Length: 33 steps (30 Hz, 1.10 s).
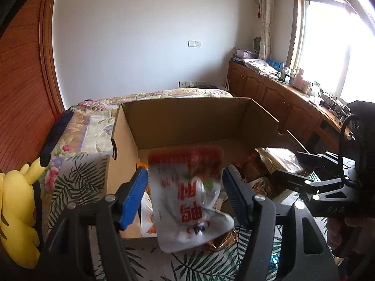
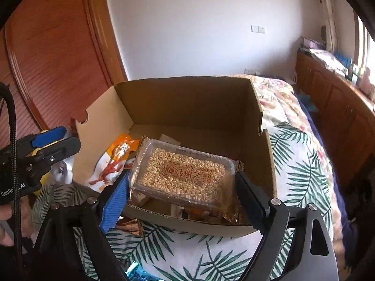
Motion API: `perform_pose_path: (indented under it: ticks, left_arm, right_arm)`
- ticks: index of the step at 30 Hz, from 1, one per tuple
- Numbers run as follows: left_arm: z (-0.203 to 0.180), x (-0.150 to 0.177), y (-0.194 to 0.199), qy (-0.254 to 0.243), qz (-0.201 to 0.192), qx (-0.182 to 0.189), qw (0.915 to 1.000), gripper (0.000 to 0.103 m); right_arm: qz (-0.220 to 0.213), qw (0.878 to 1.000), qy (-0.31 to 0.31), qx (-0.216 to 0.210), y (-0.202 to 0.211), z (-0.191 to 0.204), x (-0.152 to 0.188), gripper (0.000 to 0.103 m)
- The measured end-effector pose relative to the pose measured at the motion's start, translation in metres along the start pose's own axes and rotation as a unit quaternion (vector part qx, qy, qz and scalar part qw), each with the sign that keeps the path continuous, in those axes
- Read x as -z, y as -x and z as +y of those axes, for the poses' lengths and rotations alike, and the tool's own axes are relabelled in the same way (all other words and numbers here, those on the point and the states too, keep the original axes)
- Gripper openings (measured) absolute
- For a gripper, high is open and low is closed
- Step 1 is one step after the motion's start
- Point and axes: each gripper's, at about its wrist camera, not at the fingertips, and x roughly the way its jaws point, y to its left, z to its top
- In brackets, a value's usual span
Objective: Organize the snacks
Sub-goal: 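Carry the red-labelled pouch and grain tray over the box and open both grippers, then lower the right gripper to the blue foil snack and close on it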
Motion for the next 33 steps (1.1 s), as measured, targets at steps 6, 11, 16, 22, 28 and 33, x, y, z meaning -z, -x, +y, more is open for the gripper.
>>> perform_pose_path:
  ticks: [6,11,16,22,28,33]
  left_arm:
    - [-0.001,-0.005,-0.004,-0.006,-0.006,-0.015,0.9999,0.067]
    - [0.000,-0.007,0.003,0.003,-0.014,-0.007,0.9999,0.067]
    - [-0.005,-0.003,0.014,-0.012,-0.020,0.001,0.9997,0.067]
    - [-0.017,0.009,0.035,-0.046,-0.033,0.008,0.9984,0.067]
    - [-0.031,0.032,0.065,-0.083,-0.042,0.021,0.9955,0.067]
    - [-0.036,0.050,0.087,-0.087,-0.051,0.028,0.9945,0.067]
  right_arm:
    - [-0.008,1.000,0.001,0.019,-0.001,0.000,-0.007,0.090]
    - [-0.012,1.000,-0.003,0.007,0.001,-0.002,-0.010,0.091]
    - [-0.019,1.000,-0.011,0.001,0.004,-0.006,-0.010,0.091]
    - [-0.041,0.999,0.009,-0.015,0.026,0.003,0.000,0.092]
    - [-0.055,0.994,0.088,-0.030,0.065,0.031,0.030,0.092]
    - [-0.055,0.993,0.093,-0.039,0.087,0.037,0.059,0.091]
